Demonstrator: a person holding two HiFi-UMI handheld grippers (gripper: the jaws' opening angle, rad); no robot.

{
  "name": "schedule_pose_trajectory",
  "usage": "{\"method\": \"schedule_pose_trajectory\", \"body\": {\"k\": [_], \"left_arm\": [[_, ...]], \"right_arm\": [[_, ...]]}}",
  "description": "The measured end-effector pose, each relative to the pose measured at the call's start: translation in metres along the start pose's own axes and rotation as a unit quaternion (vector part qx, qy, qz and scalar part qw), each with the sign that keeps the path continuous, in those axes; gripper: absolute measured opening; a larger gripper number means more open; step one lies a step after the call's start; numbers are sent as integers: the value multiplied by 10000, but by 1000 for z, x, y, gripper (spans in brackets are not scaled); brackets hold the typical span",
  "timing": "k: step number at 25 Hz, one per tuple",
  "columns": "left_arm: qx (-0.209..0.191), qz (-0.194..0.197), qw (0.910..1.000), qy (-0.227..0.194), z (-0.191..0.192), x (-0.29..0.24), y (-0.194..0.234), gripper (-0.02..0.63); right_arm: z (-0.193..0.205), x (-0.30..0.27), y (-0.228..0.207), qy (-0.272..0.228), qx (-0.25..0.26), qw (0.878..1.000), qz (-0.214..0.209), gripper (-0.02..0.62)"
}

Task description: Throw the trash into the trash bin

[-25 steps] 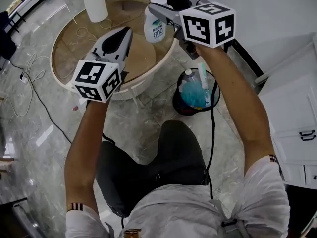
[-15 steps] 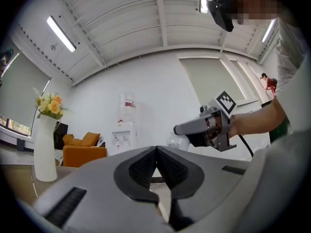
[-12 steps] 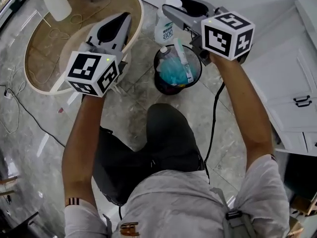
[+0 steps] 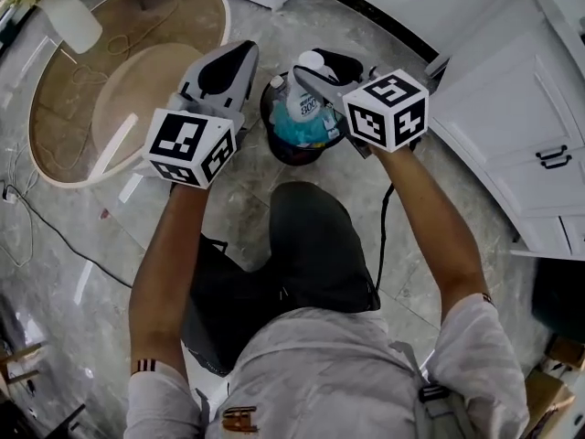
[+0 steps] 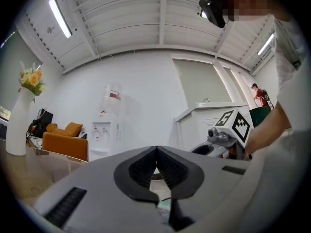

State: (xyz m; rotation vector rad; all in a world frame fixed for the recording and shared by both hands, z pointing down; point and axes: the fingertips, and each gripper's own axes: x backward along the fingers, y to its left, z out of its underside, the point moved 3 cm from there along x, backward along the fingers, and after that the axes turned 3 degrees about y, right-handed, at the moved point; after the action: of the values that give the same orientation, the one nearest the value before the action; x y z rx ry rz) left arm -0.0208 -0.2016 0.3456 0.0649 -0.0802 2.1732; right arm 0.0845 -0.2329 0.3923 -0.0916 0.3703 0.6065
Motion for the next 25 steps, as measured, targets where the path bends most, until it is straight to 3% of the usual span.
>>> {"method": "schedule_pose_trajectory", "body": {"k": [11,25], "left_arm": [[226,198,9991,302,48,-14,-22,-2],[316,309,9974,567,73,-21,-32,-2]], "right_arm": [[90,-15,-13,861,-134,9960,213,186],[156,-57,-16,1547,-177,9878,88,186]]}}
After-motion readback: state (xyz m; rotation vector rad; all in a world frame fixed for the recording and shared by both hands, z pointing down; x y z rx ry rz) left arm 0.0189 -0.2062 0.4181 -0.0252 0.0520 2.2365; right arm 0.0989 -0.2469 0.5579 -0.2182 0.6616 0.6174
